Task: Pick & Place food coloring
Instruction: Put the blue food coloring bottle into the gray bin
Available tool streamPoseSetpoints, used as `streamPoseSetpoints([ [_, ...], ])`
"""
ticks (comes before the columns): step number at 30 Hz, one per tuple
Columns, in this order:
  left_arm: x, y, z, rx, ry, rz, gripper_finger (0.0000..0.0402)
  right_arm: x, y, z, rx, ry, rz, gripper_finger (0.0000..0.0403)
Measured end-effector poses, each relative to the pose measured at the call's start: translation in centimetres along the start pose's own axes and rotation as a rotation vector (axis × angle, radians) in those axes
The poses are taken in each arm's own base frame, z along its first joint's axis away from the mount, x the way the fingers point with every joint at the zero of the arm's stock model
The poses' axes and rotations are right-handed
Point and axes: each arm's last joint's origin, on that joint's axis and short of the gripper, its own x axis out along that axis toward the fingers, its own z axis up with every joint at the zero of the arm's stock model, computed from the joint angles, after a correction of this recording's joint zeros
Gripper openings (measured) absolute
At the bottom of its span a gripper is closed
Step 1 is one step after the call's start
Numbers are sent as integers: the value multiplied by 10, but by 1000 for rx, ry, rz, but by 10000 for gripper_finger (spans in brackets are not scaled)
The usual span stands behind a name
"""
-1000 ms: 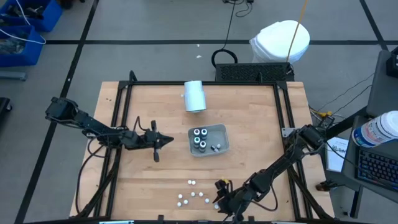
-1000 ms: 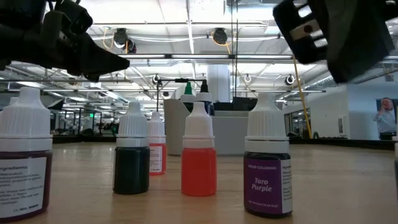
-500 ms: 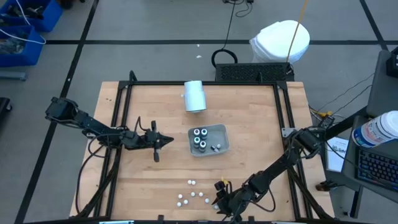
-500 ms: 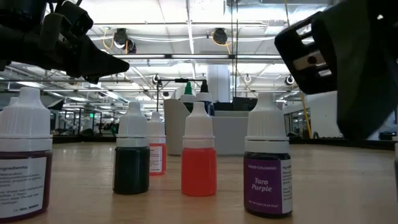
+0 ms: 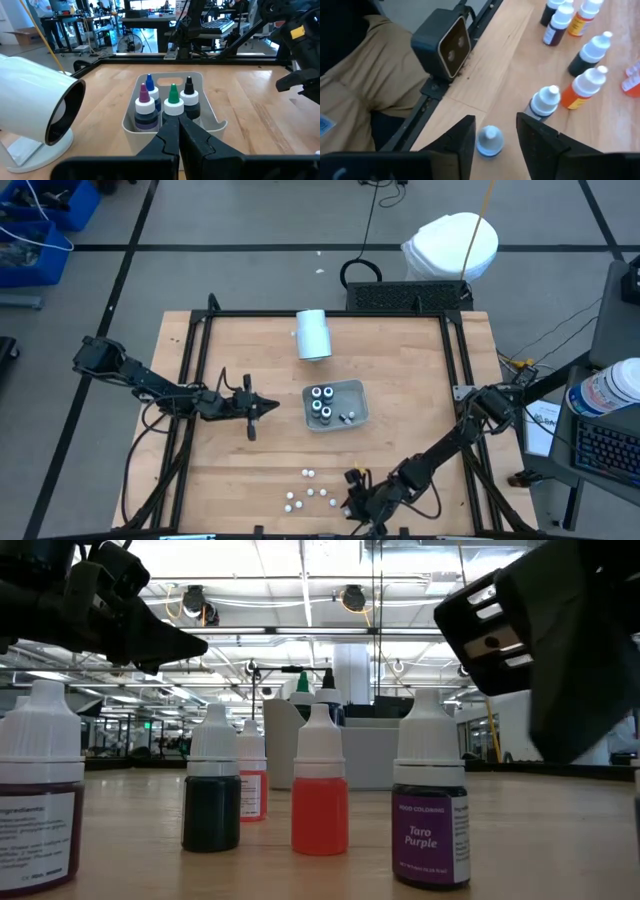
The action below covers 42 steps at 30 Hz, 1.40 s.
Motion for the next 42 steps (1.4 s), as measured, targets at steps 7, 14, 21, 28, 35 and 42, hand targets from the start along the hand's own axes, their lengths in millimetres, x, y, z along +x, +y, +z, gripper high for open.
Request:
streamPoseSetpoints([
  [7,0,0,0,0,0,-1,8,0,-1,-5,17,46,-10,82],
  [14,0,0,0,0,-1,-1,8,0,-1,-4,4,42,-9,62],
  [21,0,0,0,0,-1,-2,8,-25,-5,16,-41,13,-11,62],
  [28,0,0,0,0,-2,-2,8,-110,-41,54,-85,-25,-479,60],
  [35,0,0,0,-23,-2,-3,8,-144,-103,32,82,-44,-703,60],
  [42,0,-1,-2,-39,21,-42,8,-135,-160,-6,233,-128,-660,59],
])
